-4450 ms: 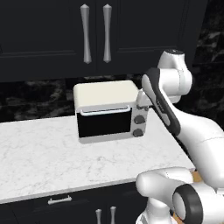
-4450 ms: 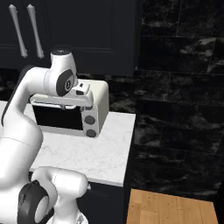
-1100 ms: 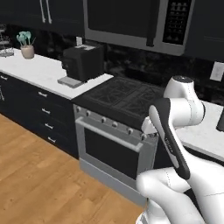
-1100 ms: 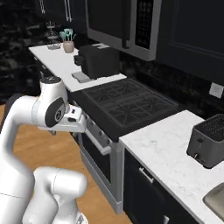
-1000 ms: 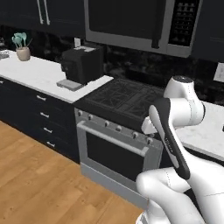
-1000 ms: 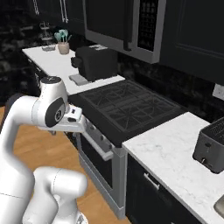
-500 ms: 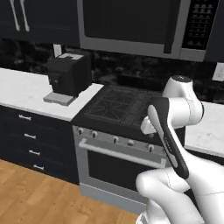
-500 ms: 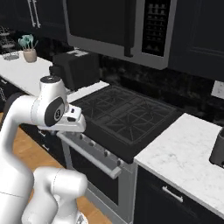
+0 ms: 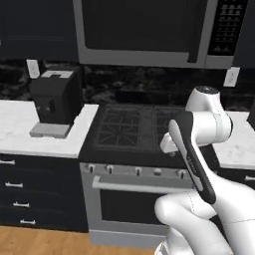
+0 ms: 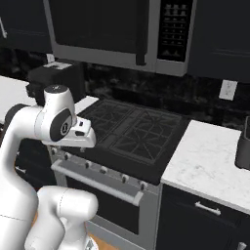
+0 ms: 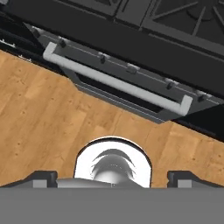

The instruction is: Navigate to the stove.

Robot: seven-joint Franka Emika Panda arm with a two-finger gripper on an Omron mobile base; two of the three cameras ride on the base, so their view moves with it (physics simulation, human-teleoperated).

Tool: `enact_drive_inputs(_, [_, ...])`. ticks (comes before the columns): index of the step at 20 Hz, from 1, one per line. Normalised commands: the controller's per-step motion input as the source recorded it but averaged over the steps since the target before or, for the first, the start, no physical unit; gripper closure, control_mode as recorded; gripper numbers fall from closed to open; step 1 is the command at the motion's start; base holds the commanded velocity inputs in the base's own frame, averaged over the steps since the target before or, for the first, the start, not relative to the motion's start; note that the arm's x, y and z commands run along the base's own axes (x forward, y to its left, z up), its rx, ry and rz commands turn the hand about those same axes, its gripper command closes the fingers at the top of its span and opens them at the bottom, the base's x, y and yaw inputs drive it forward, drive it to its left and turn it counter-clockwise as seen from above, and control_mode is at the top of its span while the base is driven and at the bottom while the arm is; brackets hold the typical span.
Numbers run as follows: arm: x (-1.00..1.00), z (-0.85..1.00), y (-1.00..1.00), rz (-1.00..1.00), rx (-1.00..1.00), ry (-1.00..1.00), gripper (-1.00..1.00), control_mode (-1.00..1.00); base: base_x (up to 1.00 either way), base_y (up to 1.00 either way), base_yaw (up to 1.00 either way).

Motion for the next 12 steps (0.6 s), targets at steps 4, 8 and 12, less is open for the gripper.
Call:
enact_drive_inputs(4, [0.00, 0.00, 0.00, 0.00, 0.00, 0.00, -1.00, 1.00, 0.40, 0.69, -0.47])
enact_drive_inputs(8, [0.00, 0.00, 0.00, 0.00, 0.00, 0.00, -1.00, 1.00, 0.48, 0.66, -0.47])
enact_drive_inputs(12, [0.00, 0.00, 0.00, 0.00, 0.00, 0.00, -1.00, 1.00, 0.57, 0.37, -0.40])
